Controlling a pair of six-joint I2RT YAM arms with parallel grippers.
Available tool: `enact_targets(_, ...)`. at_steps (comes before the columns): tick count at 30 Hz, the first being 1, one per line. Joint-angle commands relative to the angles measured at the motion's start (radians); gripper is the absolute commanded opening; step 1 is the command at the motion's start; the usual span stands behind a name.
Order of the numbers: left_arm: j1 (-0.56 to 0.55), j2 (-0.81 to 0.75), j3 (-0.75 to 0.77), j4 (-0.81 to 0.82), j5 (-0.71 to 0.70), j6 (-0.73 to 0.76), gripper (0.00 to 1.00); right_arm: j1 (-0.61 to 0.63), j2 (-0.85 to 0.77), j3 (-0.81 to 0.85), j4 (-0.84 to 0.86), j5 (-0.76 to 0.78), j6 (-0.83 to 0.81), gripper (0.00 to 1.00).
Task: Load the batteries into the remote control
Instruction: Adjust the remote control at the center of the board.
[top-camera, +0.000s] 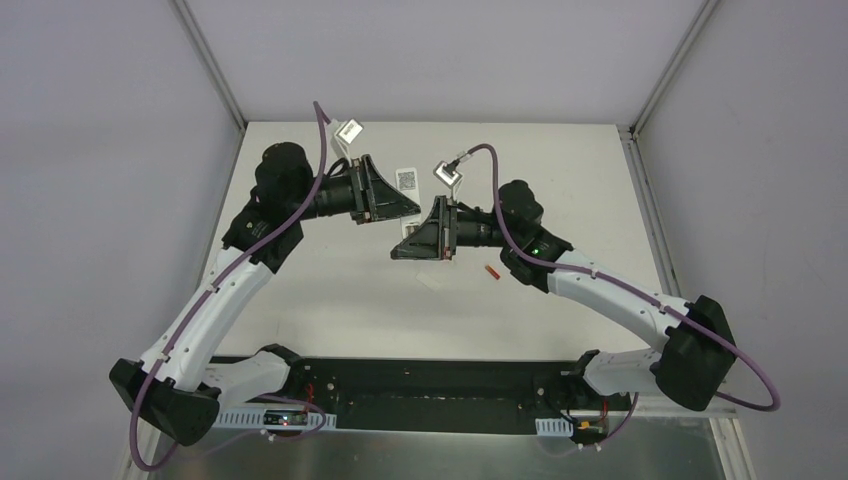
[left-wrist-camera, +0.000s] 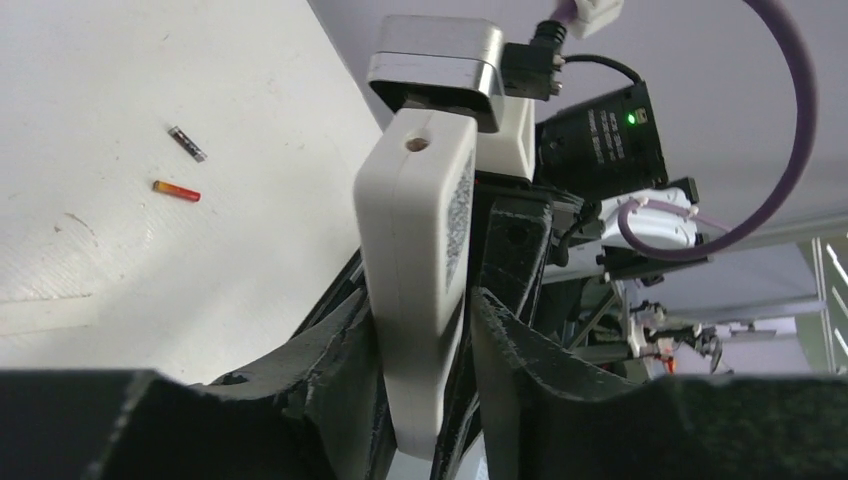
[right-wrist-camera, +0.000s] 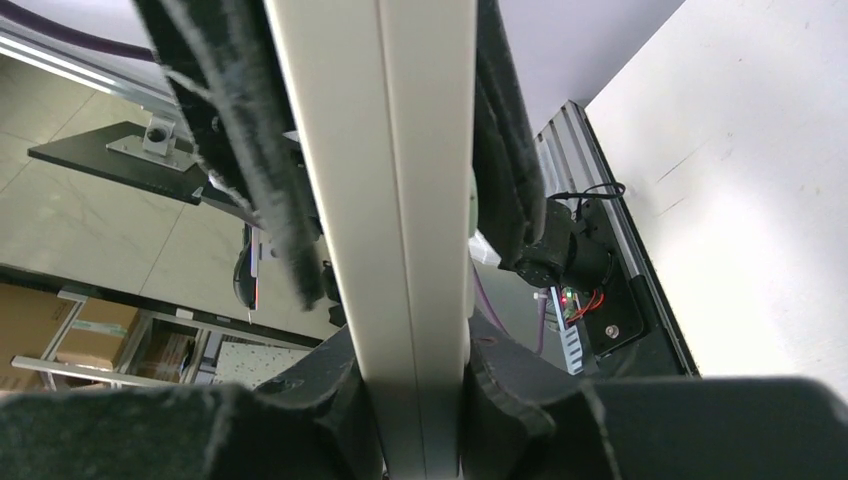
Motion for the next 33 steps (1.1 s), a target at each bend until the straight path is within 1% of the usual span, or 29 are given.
enact_targets(1,-0.013,-0.03,-0.022,0.085,-0.08,-0.064,0.35,-0.003,-0.006,0.015,0.056,0.024,0.021,0.2)
enact_targets(3,-0.012,-0.03,-0.027,0.102,-0.089,-0.077,0.3,-0.003,-0.006,0.01,0.052,0.022,0.021,0.2)
enact_targets(4,-0.012,-0.027,-0.029,0.11,-0.087,-0.083,0.25,-0.002,-0.006,0.008,0.052,0.02,0.021,0.2)
enact_targets(5,-0.012,-0.025,-0.028,0.117,-0.082,-0.083,0.17,-0.003,-0.006,0.007,0.05,0.018,0.022,0.21)
enact_targets(6,-0.012,-0.021,-0.028,0.121,-0.079,-0.082,0.03,-0.003,-0.006,0.007,0.045,0.018,0.021,0.23)
enact_targets(7,-0.012,-0.02,-0.027,0.123,-0.077,-0.076,0.0,-0.003,-0.006,0.007,0.04,0.018,0.021,0.3)
enact_targets(9,-0.012,-0.026,-0.031,0.124,-0.075,-0.038,0.0,-0.004,-0.021,0.005,0.011,0.044,0.003,0.63)
enact_targets(10,-0.011,-0.033,-0.033,0.123,-0.076,-0.006,0.0,-0.007,-0.038,0.002,-0.021,0.078,-0.013,0.75)
enact_targets(11,-0.008,-0.038,-0.036,0.124,-0.072,0.023,0.0,-0.014,-0.06,-0.004,-0.044,0.11,-0.029,0.84)
enact_targets(13,0.007,-0.042,-0.037,0.124,-0.051,0.083,0.0,-0.042,-0.11,-0.021,-0.098,0.183,-0.048,0.94)
enact_targets(17,0.045,-0.024,-0.029,0.124,0.01,0.129,0.0,-0.152,-0.233,-0.056,-0.217,0.26,-0.055,0.95)
enact_targets(21,0.06,-0.009,-0.022,0.123,0.041,0.155,0.0,-0.204,-0.289,-0.028,-0.463,0.372,-0.137,0.94)
enact_targets(23,0.062,-0.006,-0.02,0.124,0.048,0.169,0.0,-0.211,-0.285,-0.01,-0.609,0.456,-0.179,0.89)
enact_targets(24,0.063,-0.007,-0.019,0.123,0.053,0.175,0.0,-0.215,-0.277,-0.004,-0.667,0.515,-0.201,0.84)
enact_targets(25,0.063,-0.006,-0.019,0.123,0.058,0.181,0.0,-0.217,-0.264,0.003,-0.721,0.544,-0.209,0.81)
enact_targets(27,0.064,-0.006,-0.017,0.123,0.068,0.191,0.0,-0.219,-0.234,0.015,-0.816,0.626,-0.235,0.71)
enact_targets(29,0.066,-0.006,-0.017,0.124,0.075,0.201,0.0,-0.219,-0.199,0.022,-0.887,0.709,-0.266,0.64)
enact_targets(31,0.07,-0.008,-0.017,0.124,0.086,0.209,0.0,-0.219,-0.164,0.021,-0.929,0.755,-0.299,0.61)
enact_targets(33,0.074,-0.01,-0.02,0.123,0.09,0.216,0.0,-0.219,-0.127,0.022,-0.954,0.824,-0.331,0.61)
